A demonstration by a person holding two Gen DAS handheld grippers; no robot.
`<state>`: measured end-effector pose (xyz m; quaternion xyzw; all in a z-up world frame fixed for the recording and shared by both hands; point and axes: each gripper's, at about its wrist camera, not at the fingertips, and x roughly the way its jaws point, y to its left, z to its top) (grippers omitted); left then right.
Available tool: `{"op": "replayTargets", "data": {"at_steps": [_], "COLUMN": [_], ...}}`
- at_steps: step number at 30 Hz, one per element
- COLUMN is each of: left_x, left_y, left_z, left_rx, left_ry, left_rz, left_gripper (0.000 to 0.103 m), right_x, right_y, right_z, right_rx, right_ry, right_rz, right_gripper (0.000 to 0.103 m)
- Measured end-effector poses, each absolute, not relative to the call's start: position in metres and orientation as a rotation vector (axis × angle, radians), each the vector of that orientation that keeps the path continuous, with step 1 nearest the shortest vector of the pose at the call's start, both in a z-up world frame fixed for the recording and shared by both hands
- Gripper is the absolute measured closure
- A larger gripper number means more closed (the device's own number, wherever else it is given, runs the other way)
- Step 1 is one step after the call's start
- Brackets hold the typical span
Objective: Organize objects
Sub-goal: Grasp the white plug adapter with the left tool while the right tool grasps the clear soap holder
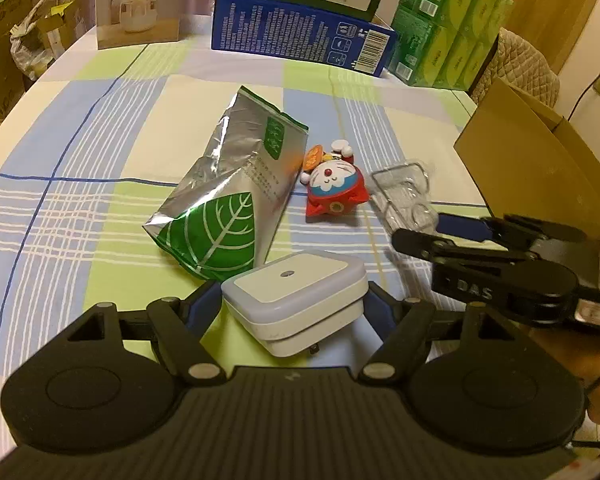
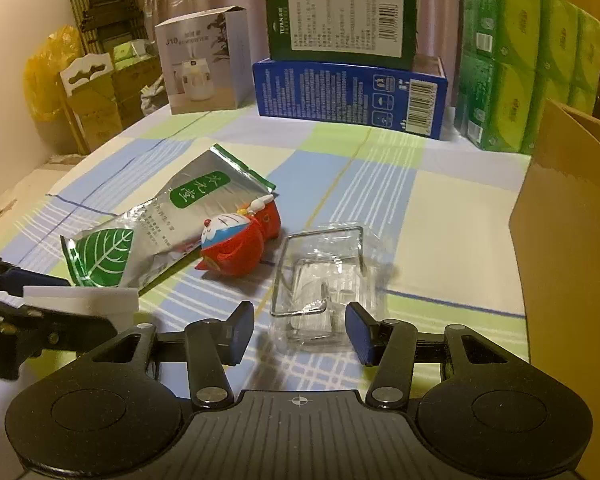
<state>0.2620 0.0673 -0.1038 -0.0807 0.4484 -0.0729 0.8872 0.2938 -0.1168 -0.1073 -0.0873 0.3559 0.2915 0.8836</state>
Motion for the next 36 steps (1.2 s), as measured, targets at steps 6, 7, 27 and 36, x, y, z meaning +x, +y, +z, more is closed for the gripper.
{"op": "replayTargets", "data": {"at_steps": [6, 7, 27, 36], "left_x": [0.26, 0.26, 0.23, 0.224], "left_y": [0.066, 0.066, 0.064, 0.069], "left_z": [-0.101, -0.101, -0.087, -0.089], "left_rx": [-0.148, -0.147, -0.125, -0.118], "left_ry": [0.93, 0.93, 0.91, 0.911], "left_rz": [-0.139, -0.137, -0.147, -0.135], "left_gripper": [0.03, 0.03, 0.03, 0.03], "right_x": [0.298, 0.298, 0.2, 0.212], "right_y": [-0.109, -0.11, -0.145, -0.119], "right_z": [-0.112, -0.111, -0.077, -0.101], "right_rx": [-0.213, -0.21, -0.286, -0.435], "right_ry": [0.719, 0.724, 0.757, 0.767], "right_rz": [0.592, 0.583, 0.612, 0.665], "right_gripper": [0.067, 0.07, 0.051, 0.051]}}
